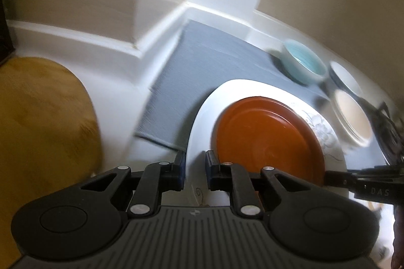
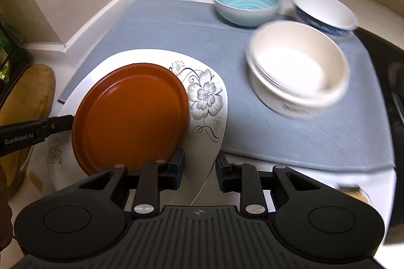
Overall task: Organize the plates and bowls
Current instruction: 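Lower the terracotta plate flat onto the white flower plate with both grippers, then open both grippers and pull them away from the terracotta plate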
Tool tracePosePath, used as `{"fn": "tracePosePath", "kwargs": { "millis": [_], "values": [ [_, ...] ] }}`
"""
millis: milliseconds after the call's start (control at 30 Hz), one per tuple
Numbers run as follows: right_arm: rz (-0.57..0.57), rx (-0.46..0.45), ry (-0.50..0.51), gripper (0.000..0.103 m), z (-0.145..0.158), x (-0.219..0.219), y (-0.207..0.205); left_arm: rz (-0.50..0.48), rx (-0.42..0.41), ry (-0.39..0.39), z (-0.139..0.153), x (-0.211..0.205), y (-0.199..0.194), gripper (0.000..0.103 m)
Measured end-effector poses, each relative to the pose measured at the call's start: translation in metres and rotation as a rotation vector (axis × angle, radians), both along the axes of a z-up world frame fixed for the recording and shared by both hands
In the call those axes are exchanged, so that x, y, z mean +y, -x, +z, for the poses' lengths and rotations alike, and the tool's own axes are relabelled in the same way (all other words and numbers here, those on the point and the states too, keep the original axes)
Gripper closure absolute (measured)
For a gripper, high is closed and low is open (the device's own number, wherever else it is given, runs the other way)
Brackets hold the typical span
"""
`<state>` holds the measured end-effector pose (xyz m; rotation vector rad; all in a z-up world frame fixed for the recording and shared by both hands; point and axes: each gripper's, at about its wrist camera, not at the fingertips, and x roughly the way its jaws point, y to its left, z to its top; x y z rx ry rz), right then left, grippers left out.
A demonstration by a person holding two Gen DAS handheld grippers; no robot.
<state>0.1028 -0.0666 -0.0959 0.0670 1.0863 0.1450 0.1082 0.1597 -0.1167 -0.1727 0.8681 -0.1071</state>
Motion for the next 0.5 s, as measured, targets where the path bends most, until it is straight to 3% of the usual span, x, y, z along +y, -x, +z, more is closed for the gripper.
{"fn": "tracePosePath", "kwargs": {
  "millis": [233, 500],
  "values": [
    [0.022, -0.018, -0.002, 0.075, -0.004, 0.038, -0.033, 0.077, -0.021, -0.020, 0.001, 0.031, -0.032, 0.083],
    [0.041, -0.027, -0.017, 0.074, -0.007, 0.048, -0.044, 0.078, -0.031, -0.021, 0.001, 0.040, -0.045, 0.082]
  ]
}}
